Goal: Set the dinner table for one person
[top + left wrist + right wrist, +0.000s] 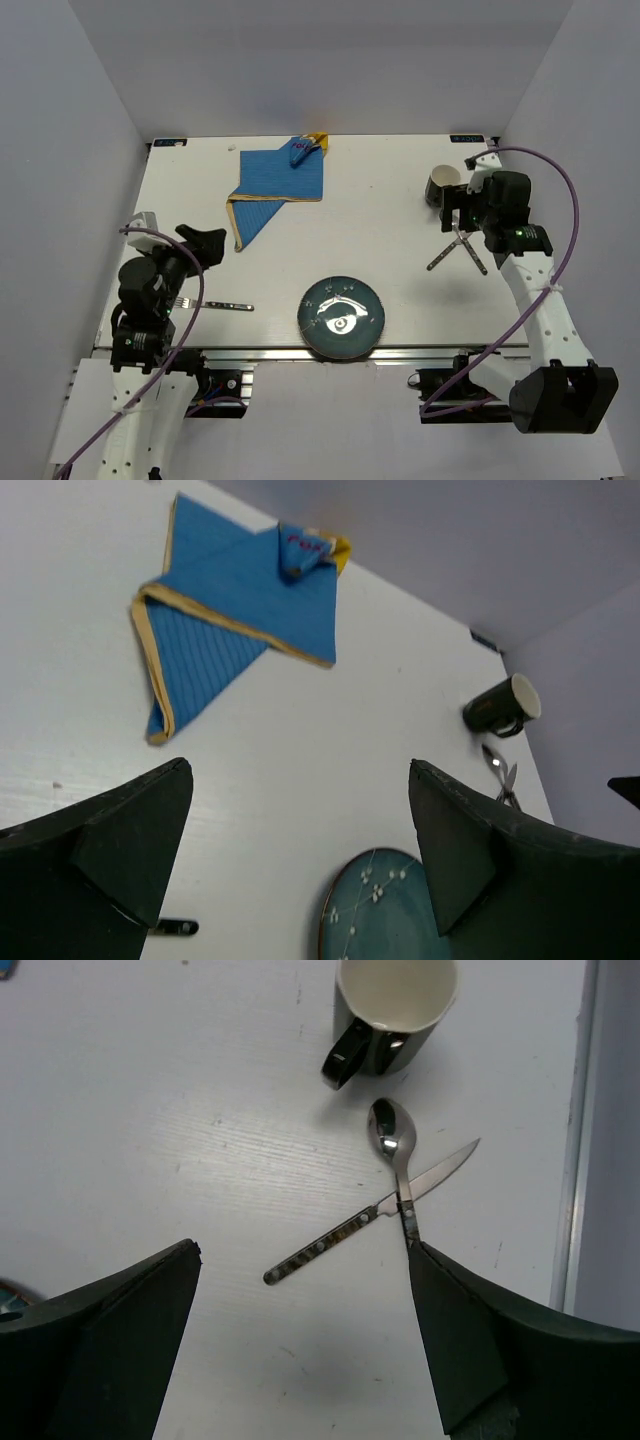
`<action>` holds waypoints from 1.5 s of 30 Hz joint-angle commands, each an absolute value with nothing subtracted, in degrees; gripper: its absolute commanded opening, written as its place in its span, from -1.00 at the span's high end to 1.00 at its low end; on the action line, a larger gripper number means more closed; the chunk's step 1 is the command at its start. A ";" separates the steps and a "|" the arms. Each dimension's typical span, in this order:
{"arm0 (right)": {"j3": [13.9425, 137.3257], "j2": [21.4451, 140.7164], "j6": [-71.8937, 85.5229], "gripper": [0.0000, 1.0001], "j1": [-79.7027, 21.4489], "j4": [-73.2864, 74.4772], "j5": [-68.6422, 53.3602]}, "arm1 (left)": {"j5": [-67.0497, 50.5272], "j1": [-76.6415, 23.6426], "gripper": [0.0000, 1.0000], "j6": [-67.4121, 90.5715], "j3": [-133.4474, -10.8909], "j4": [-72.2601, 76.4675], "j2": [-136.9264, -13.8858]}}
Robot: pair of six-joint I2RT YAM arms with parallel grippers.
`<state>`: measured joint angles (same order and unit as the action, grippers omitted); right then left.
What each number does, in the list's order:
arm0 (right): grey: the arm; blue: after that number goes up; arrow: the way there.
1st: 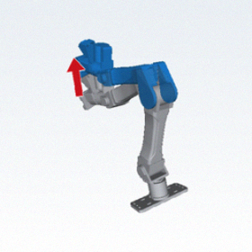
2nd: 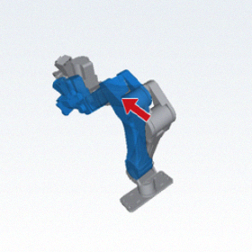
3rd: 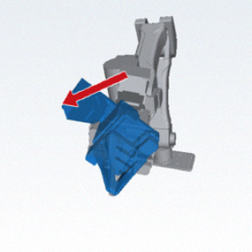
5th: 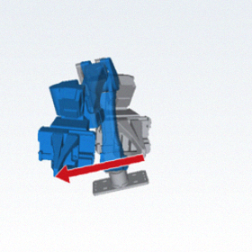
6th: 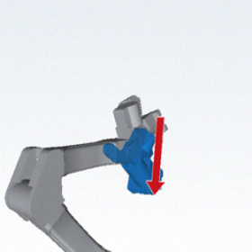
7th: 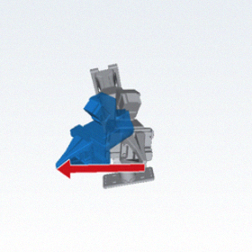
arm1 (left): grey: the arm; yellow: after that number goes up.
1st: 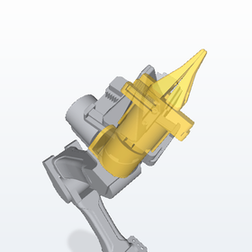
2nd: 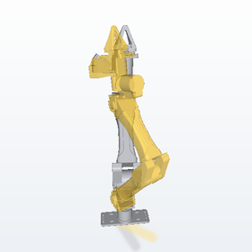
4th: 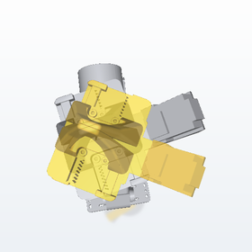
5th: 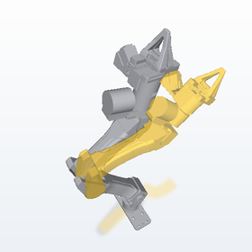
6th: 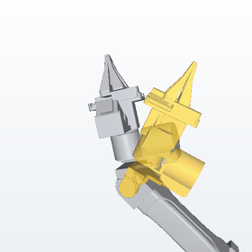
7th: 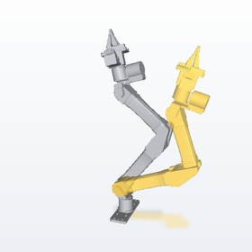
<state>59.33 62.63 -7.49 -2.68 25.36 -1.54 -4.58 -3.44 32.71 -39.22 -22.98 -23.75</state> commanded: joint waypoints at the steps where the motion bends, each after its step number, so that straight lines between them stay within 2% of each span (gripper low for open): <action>1: 58.01 60.21 -10.53 -0.79 -2.72 25.31 -7.19 | -10.19 -3.34 -0.96 34.10 -37.88 -27.86 -24.70; 3: 57.83 59.77 -14.83 -0.79 -2.72 26.10 -14.47 | -10.98 -3.25 -0.96 34.45 -37.09 -28.04 -23.82; 5: 57.13 58.89 -26.24 -0.79 -2.90 28.73 -24.05 | -11.77 -3.34 -0.97 34.80 -36.65 -27.34 -23.29; 7: 55.91 57.84 -34.06 -0.79 -3.69 31.10 -29.50 | -11.78 -3.25 -0.97 34.89 -36.12 -27.07 -23.20; 9: 53.88 57.57 -37.43 -0.79 -5.97 31.73 -32.24 | -11.60 -3.34 -0.88 35.15 -35.77 -26.72 -23.64; 11: 52.57 57.92 -36.93 -0.79 -7.20 32.09 -36.80 | -12.39 -3.34 -0.61 35.16 -35.51 -25.67 -24.69; 12: 51.86 58.44 -33.87 -0.79 -8.08 30.25 -36.65 | -13.09 -3.34 -0.08 35.24 -35.33 -25.23 -25.13; 14: 51.24 60.28 -27.37 -0.46 -12.97 25.43 -33.25 | -13.79 -3.34 0.45 35.77 -34.89 -23.74 -26.45; 15: 51.59 63.34 -24.29 -0.14 -15.44 23.14 -29.83 | -14.84 -3.34 0.69 35.86 -34.72 -23.30 -26.98; 16: 52.29 65.54 -20.78 0.68 -17.21 20.68 -23.01 | -15.29 -3.25 0.70 36.03 -34.63 -22.94 -28.11; 17: 53.43 67.92 -13.52 0.82 -19.40 17.70 -20.85 | -15.99 -3.34 0.68 36.12 -34.45 -22.07 -28.65; 18: 57.35 73.94 -9.62 0.81 -19.77 17.23 -20.05 | -16.69 -3.34 0.55 36.12 -34.45 -21.80 -29.09; 19: 59.74 77.31 -5.66 0.45 -20.04 17.23 -18.73 | -17.83 -3.34 0.11 36.30 -34.28 -21.36 -29.44; 20: 62.11 80.39 -1.80 0.18 -20.56 16.79 -17.94 | -18.10 -3.25 -0.09 36.39 -34.19 -20.75 -30.23; 22: 69.58 90.32 5.69 -0.18 -21.00 16.00 -18.80 | -18.19 -3.34 -0.44 36.47 -34.28 -20.57 -31.02; 25: 77.74 101.05 12.01 -0.58 -22.58 11.19 -20.04 | -17.84 -3.34 -0.57 36.21 -34.98 -20.22 -33.39; 30: 94.28 119.57 17.57 -0.61 -26.10 8.62 -18.29 | -18.02 -3.34 -0.61 36.48 -36.91 -18.02 -40.32; 31: 99.88 122.14 18.88 -0.58 -26.45 8.35 -17.06 | -17.93 -3.34 -0.61 36.39 -37.26 -17.84 -41.21; 38: 118.44 137.62 24.51 -0.43 -27.95 8.69 -10.82 | -15.65 -3.25 -0.63 35.42 -41.04 -18.81 -46.05; 41: 122.16 142.72 25.57 -0.36 -28.30 10.02 -9.14 | -14.24 -3.34 -0.63 36.38 -41.66 -18.81 -46.06; 45: 121.38 143.61 25.93 -0.32 -29.53 10.37 -7.30 | -13.27 -3.34 -0.63 36.91 -42.01 -19.25 -45.44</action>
